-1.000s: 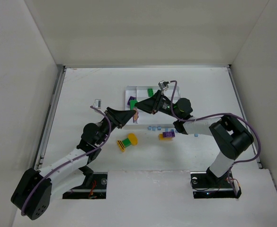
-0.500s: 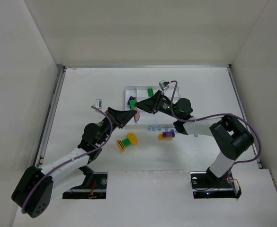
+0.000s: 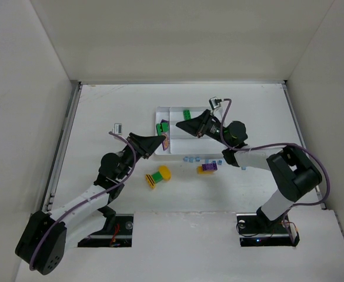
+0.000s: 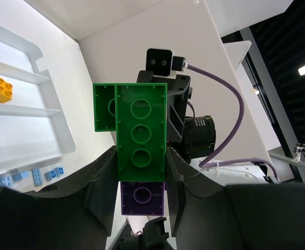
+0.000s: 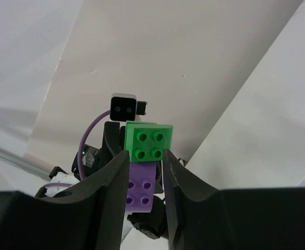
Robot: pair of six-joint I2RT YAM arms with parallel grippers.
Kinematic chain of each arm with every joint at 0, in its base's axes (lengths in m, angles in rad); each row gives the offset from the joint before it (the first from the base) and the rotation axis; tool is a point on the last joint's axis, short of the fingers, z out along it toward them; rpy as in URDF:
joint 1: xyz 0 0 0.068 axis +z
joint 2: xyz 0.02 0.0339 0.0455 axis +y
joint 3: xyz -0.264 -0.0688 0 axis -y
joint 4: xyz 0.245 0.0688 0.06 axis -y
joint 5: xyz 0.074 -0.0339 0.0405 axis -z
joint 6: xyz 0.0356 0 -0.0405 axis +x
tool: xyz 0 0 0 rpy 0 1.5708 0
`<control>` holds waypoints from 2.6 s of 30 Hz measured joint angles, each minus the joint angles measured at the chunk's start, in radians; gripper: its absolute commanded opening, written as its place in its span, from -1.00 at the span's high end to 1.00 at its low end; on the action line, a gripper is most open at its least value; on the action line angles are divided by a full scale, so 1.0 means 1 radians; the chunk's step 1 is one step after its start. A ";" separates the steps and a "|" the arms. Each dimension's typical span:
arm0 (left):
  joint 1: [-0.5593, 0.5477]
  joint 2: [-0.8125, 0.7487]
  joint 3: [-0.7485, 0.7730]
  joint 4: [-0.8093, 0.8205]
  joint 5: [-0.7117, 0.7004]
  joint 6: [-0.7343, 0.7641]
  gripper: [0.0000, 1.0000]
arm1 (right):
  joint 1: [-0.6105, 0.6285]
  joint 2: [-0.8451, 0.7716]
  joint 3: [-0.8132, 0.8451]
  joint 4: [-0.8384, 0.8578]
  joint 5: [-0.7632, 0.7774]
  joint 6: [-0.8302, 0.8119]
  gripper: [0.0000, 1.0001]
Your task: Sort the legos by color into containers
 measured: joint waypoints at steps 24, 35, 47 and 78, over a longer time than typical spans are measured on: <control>-0.047 0.051 0.000 0.014 0.030 -0.004 0.50 | 0.021 0.030 0.090 -0.010 -0.118 -0.062 -0.80; -0.077 0.026 0.000 0.028 0.027 -0.004 0.50 | 0.050 0.045 0.087 -0.010 -0.118 -0.064 -0.53; -0.095 0.025 0.003 0.036 0.019 -0.003 0.50 | 0.065 0.047 0.080 -0.002 -0.113 -0.046 0.05; 0.014 0.034 0.020 0.016 0.014 0.005 0.50 | -0.206 0.203 0.153 -0.119 -0.036 -0.022 0.15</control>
